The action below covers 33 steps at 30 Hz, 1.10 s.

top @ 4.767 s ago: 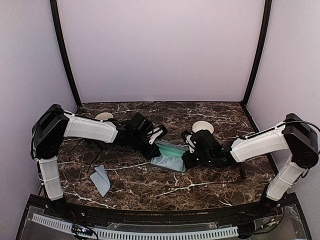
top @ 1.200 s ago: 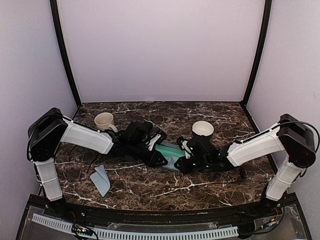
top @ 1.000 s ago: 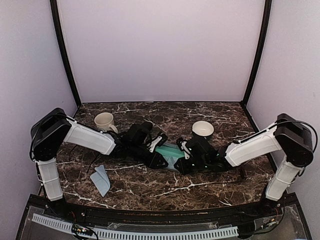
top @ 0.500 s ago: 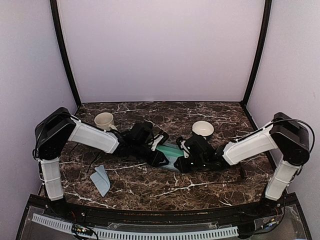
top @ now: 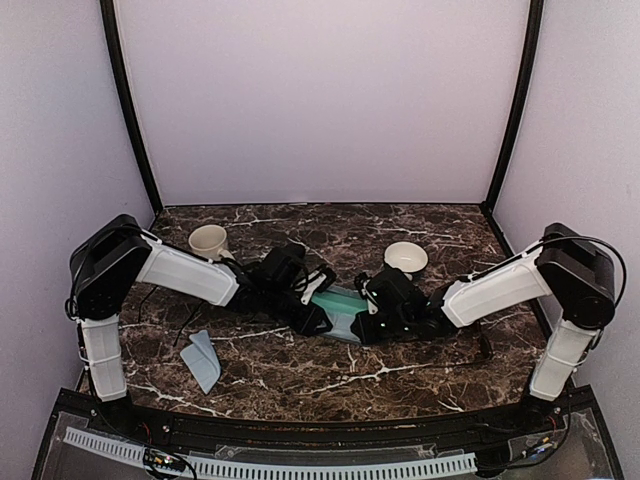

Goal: Organize the sunglasses
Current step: Smooth out the folded cleaning cloth near the sunglasses case.

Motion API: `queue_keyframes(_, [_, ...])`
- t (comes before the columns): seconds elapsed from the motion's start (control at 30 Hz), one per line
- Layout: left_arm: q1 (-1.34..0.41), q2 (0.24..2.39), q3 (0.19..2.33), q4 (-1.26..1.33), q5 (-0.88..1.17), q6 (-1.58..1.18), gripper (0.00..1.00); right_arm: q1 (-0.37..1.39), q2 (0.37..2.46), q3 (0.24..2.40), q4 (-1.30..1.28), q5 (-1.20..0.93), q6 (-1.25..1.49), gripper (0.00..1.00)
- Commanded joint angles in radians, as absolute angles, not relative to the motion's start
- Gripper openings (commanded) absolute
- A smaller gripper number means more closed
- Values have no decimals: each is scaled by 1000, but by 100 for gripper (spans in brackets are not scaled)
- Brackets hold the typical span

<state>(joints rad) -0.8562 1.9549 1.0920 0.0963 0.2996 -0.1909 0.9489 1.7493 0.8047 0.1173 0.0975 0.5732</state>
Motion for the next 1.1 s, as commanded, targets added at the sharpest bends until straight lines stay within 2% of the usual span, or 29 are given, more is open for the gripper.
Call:
queue_keyframes(0.0, [-857, 1927, 1116, 24, 235, -144, 35, 939, 1747, 813, 88, 126, 590, 17])
queue_keyframes(0.73, [-854, 1757, 1091, 28, 289, -138, 37, 939, 1618, 777, 131, 25, 524, 22])
queue_keyframes(1.07, [-840, 1596, 976, -18, 141, -136, 37, 939, 1514, 745, 102, -10, 479, 30])
